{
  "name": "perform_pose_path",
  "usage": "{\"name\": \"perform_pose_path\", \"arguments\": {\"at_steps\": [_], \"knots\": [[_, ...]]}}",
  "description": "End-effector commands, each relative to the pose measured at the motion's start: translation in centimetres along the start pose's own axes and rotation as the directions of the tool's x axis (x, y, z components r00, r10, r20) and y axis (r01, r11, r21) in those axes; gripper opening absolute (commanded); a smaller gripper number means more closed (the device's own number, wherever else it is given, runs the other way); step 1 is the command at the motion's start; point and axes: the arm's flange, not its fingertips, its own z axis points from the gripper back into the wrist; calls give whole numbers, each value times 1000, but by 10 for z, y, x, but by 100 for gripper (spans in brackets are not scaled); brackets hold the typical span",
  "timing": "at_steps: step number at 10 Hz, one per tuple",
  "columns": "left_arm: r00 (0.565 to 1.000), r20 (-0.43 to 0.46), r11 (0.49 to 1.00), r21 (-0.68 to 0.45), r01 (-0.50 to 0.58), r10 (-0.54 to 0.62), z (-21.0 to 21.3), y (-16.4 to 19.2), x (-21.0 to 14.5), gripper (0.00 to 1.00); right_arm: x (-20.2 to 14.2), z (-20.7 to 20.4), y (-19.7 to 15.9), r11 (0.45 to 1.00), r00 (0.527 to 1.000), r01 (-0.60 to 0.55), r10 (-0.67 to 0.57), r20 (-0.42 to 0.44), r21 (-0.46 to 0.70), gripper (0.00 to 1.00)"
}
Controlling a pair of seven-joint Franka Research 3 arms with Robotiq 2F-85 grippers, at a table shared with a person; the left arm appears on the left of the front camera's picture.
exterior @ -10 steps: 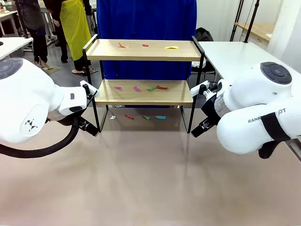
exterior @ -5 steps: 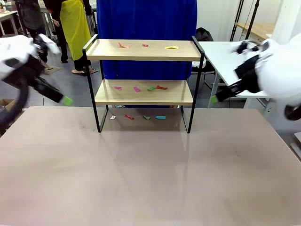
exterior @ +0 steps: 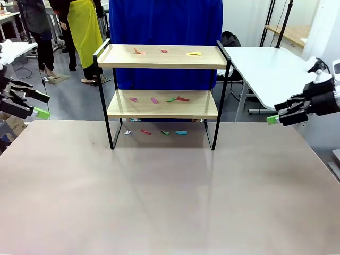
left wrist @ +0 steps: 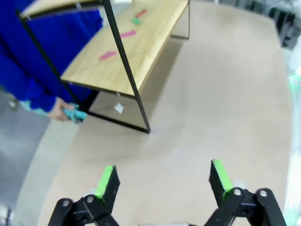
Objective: Clean the shelf.
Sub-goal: Pick up the Duster handed by the human.
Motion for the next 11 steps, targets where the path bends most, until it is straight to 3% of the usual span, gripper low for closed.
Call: {"name": "perform_pose_path", "arguments": {"at_steps": [1,2,7,9,11], "knots": [[996,80,999,-26,-22,24,-16,19,-4,100,4,-23,-16,996,996,41,-47,77,78,100],[1000,0,1000,0,0,0,0,0,0,100,0,0,0,1000,1000,0,0,0,0,100],[1000,-20,1000,-3,-22,22,-4,0,-2,100,0,-1,-4,1000,1000,-12,12,3,7,100],[997,78,997,-71,-21,27,-15,39,-23,100,3,-10,-66,997,999,9,-13,51,77,100],[972,233,990,-133,49,-17,-19,64,-40,100,-6,-15,-109,990,985,-23,-1,172,139,100]]}}
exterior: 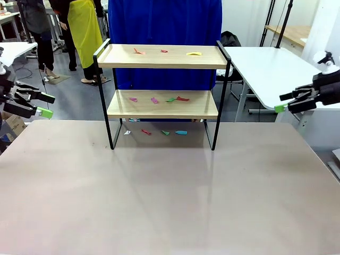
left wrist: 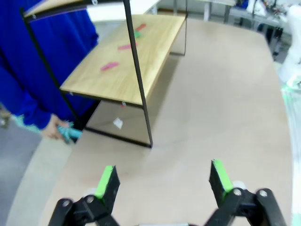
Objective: Clean the shelf.
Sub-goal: Pick up the Duster handed by the human.
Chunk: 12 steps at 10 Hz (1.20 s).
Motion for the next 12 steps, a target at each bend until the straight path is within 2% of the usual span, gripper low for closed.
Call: {"name": "perform_pose_path", "arguments": {"at_steps": [1,3,5,7,8,9,11,12], "knots": [[984,158,993,-63,95,-84,3,37,-15,100,-15,-23,-52,994,991,-67,57,118,89,100],[943,305,979,-108,173,-133,7,63,-35,100,-41,-27,-81,984,978,-138,117,174,114,100],[918,368,970,-128,207,-147,12,81,-53,100,-64,-28,-100,978,962,-185,159,220,102,100],[912,382,962,-155,225,-152,13,94,-69,100,-79,-26,-111,976,951,-185,147,272,119,100],[910,398,960,-190,206,-117,10,96,-72,100,-81,-21,-109,975,955,-153,104,277,162,100],[923,362,970,-147,195,-131,12,83,-69,100,-86,-28,-100,982,966,-157,131,222,105,100],[920,374,967,-167,193,-119,9,91,-77,100,-86,-28,-100,982,966,-157,131,222,105,100],[896,410,956,-154,251,-169,-1,101,-76,100,-94,-27,-105,978,957,-175,141,255,115,100]]}}
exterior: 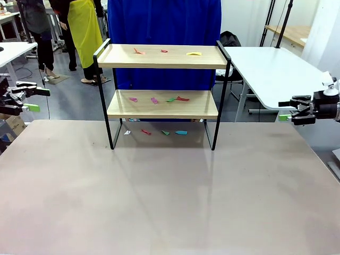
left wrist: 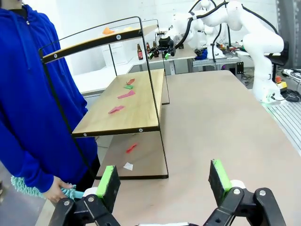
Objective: Clean the shelf.
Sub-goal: Pick up the Duster handed by the human.
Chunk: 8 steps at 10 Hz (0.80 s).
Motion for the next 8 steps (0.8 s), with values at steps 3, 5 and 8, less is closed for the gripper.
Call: {"name": "perform_pose_path", "arguments": {"at_steps": [3,5,8], "knots": [[984,146,993,-46,108,-100,-11,32,-32,100,-7,-9,-10,999,997,37,-38,66,6,100],[981,159,993,-40,115,-107,-6,36,-39,100,-5,-7,-17,999,992,54,-53,117,-1,100],[970,215,990,-52,128,-114,-4,45,-44,100,0,-8,-22,998,987,58,-55,151,-15,100]]}}
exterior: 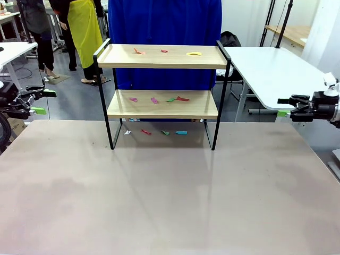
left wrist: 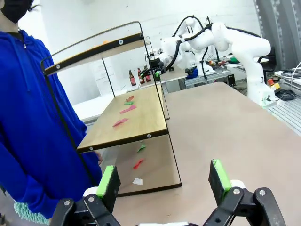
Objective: Clean the shelf.
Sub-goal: Pick up the Duster handed by the human.
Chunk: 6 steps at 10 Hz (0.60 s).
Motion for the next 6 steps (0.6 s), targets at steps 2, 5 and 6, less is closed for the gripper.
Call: {"name": "perform_pose_path", "arguments": {"at_steps": [2,5,6], "knots": [[993,112,999,0,33,-33,5,8,4,100,16,-2,-3,1000,999,-16,17,36,-15,100],[990,133,999,7,41,-41,10,4,11,100,27,0,1,999,999,-27,27,36,-17,100],[988,146,999,8,43,-43,11,3,14,100,29,0,2,999,999,-28,28,29,-19,100]]}}
